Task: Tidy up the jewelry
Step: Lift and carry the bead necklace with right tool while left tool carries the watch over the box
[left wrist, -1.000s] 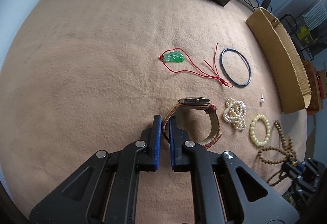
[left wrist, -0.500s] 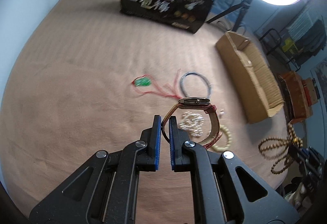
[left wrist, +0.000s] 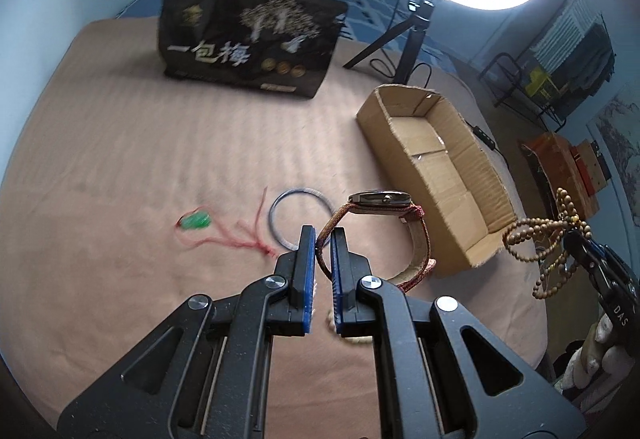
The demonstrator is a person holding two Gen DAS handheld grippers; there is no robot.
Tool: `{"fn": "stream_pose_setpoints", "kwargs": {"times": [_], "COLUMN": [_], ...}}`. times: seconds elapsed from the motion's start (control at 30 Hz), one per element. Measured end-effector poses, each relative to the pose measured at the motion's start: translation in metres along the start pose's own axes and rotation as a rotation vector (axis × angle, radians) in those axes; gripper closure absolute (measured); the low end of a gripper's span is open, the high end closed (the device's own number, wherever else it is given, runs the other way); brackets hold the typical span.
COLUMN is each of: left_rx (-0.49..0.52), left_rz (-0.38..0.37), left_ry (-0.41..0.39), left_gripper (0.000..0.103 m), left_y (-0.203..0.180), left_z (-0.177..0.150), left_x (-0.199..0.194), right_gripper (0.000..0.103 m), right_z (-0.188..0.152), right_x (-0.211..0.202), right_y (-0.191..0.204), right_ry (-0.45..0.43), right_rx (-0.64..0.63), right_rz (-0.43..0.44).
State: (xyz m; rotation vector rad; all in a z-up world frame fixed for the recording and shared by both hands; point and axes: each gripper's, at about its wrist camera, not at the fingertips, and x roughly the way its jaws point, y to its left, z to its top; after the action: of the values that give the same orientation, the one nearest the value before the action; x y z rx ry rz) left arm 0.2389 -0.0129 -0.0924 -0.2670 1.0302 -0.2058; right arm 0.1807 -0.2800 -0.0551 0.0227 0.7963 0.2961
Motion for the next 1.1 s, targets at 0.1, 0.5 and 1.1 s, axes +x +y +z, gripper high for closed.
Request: {"fn": "stream_pose_setpoints", "kwargs": {"times": [0.1, 0.5, 1.1], "left_rx": [0.024, 0.097, 0.148], "left_rz": [0.002, -0.005, 0.047], "left_ry": [-0.006, -0.012, 0.048], "left_gripper": [0.098, 0.098, 0.098], "left_y": [-0.013, -0.070, -0.109], "left_z": [0.011, 0.057, 0.084], "left_x": [0.010, 0.065, 0.146], "right_gripper": [0.093, 0.093, 0.093], "right_z": [0.006, 0.024, 0.017], "right_x": [0.008, 0.061, 0.117], "right_y": [-0.011, -0.051, -0.094], "right_ry": [0.000, 0.042, 0.126], "right_rx": [-0.001, 0.018, 0.093], "right_rz": [-0.019, -0.063, -0.069]}}
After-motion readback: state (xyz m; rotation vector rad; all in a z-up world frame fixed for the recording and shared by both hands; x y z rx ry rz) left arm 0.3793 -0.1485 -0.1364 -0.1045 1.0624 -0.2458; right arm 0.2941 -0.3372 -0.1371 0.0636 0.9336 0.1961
